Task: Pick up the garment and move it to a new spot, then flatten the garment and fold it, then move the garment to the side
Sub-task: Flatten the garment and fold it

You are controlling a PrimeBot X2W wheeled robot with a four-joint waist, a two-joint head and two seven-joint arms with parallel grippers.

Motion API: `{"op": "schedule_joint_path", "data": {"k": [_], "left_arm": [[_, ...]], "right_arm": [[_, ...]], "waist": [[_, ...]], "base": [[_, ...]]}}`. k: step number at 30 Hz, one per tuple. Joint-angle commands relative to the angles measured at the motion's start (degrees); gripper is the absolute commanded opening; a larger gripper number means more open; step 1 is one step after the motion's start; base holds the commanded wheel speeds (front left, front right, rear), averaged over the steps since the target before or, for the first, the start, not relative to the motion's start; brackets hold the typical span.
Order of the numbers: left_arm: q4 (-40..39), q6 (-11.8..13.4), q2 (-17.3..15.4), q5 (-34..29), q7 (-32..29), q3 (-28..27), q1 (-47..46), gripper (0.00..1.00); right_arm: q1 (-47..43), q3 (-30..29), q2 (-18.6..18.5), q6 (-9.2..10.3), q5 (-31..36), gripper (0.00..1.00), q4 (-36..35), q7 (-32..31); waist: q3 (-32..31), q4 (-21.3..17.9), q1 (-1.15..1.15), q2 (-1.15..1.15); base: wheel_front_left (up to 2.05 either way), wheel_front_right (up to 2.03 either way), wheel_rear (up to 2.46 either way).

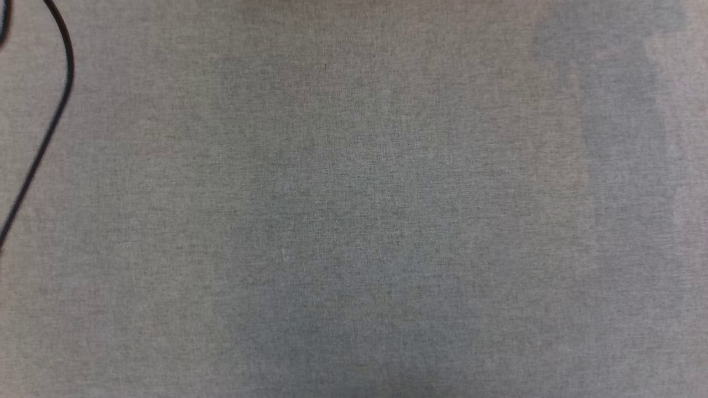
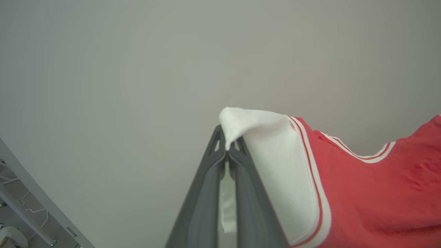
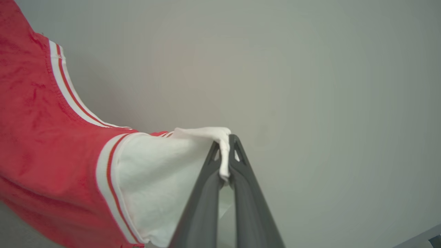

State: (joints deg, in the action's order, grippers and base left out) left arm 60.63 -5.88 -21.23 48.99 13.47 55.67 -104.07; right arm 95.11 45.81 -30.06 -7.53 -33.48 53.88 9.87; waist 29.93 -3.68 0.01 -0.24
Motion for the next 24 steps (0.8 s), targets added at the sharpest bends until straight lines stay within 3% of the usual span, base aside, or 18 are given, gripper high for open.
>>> {"op": "schedule_joint_path", "data": {"k": [1,12,24], "left_arm": [[0.23,-0.37,-0.11,0.78,0.57,0.04,2.46,0.00],[-5.40,-1.10,-2.44,3.09,1.49,-1.65,24.74,0.00],[-21.90,4.22,-7.44,4.17,1.51,-6.92,58.67,0.00]], "right_arm": [[-1.90,1.18,0.21,0.04,-0.70,0.00,0.13,0.83],[-18.69,7.99,-1.31,0.04,-9.22,0.00,-3.75,4.13],[-43.41,9.95,-5.04,0.04,-13.86,0.00,-13.12,5.08]], "waist": [[-1.78,-0.14,-0.01,0.24],[-11.80,0.62,-0.01,0.24],[-22.55,0.39,-0.01,0.24]], "base": [[0.00,0.00,0.00],[0.00,0.00,0.00],[0.00,0.00,0.00]]}}
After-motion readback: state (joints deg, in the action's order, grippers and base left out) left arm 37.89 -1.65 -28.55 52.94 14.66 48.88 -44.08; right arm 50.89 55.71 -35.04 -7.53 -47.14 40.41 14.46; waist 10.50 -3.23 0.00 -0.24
